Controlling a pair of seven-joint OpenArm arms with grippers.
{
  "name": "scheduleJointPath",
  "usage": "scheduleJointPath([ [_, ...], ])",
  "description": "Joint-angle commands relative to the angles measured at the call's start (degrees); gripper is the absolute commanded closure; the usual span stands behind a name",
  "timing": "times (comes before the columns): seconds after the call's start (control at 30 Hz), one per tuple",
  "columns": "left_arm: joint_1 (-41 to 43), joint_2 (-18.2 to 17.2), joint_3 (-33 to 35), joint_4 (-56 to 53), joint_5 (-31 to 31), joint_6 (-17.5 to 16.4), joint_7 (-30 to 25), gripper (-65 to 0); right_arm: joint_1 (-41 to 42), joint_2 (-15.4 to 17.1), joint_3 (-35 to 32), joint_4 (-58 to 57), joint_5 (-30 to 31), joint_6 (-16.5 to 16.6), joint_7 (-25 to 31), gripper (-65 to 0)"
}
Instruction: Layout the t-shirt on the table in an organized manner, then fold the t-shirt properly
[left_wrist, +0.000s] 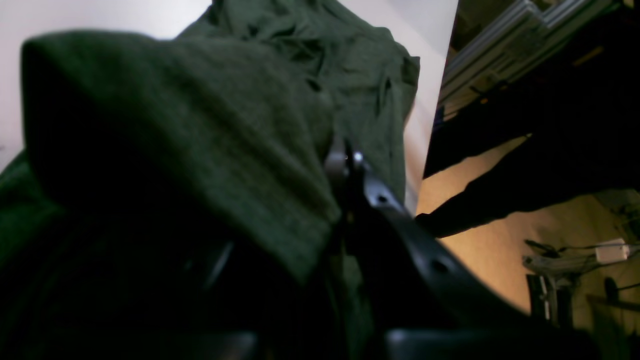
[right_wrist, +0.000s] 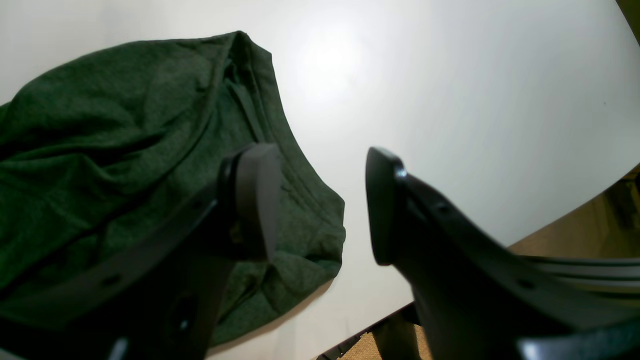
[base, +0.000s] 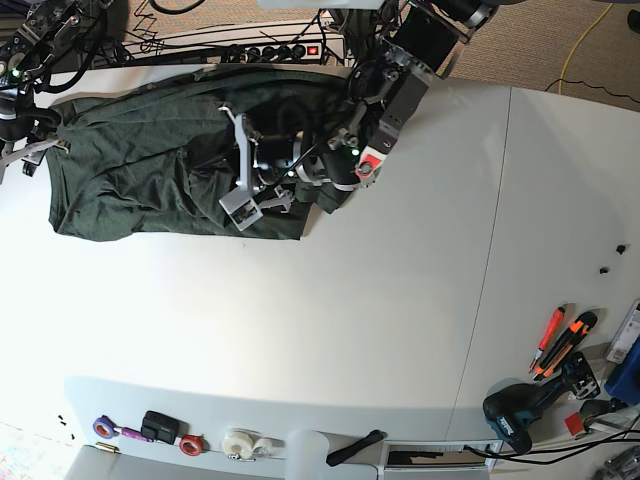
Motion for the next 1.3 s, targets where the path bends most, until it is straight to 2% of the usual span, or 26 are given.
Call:
scheduleJointPath([
  [0.0,-1.3,1.2,0.3,0.9,-0.4,-0.1,-2.0,0.0,0.3,1.0,0.4,0.9,0.1,0.0,0.9,-27.4],
  [0.17,-1.3,2.7,0.5,0.9,2.8,0.1,-3.3,0.0,0.3,1.0,0.4,0.9,0.2,0.0,0.8,-27.4],
  [0.47,-1.3,3.0,0.5,0.9,2.8,0.1,-3.6,0.0,0.3,1.0,0.4,0.9,0.2,0.0,0.3,-27.4],
  [0.6,-1.3,3.0,0.5,0.9,2.8,0.1,-3.7,-28.3,0.3,1.0,0.4,0.9,0.2,-0.1,0.3,-27.4],
  [0.63,-1.3,3.1,0.5,0.9,2.8,0.1,-3.7,-32.9,0.3,1.0,0.4,0.9,0.2,-0.1,0.3,-27.5],
  [0.7,-1.3,3.6,0.5,0.9,2.8,0.1,-3.7,-34.7,0.3,1.0,0.4,0.9,0.2,-0.1,0.3,-27.4],
  [0.87,-1.3,4.7,0.5,0.9,2.8,-0.3,-3.6,-34.7,0.3,1.0,0.4,0.9,0.9,-0.2,0.2,-27.5],
  [0.93,-1.5,4.7,0.5,0.9,2.8,-2.7,-3.1,-34.6,0.3,1.0,0.4,0.9,0.8,-0.2,0.2,-27.5],
  [1.0,-2.9,4.5,0.3,1.2,2.8,-4.3,0.0,-33.8,0.3,1.0,0.4,0.9,0.8,-0.2,0.3,-27.4],
  [1.03,-3.9,4.5,0.0,1.6,2.8,-4.2,3.0,-30.1,0.3,1.0,0.4,0.9,0.8,-0.2,0.3,-27.4],
  [1.07,-5.0,4.5,-0.5,2.3,2.8,-4.3,6.3,-23.6,0.3,1.0,0.4,0.9,0.8,-0.2,0.3,-27.4],
  [1.1,-6.0,4.5,-1.2,3.3,2.8,-4.3,9.7,-15.3,0.3,1.0,0.4,0.9,0.8,-0.2,0.3,-27.4],
  [1.17,-7.6,4.2,-3.0,5.4,2.6,-6.9,16.2,0.0,0.3,1.0,0.4,0.9,0.8,-0.2,0.3,-27.4],
  [1.27,-8.4,0.9,-4.5,7.2,0.1,-7.9,19.4,0.0,0.3,1.0,0.4,0.9,0.8,-0.2,0.2,-27.4],
])
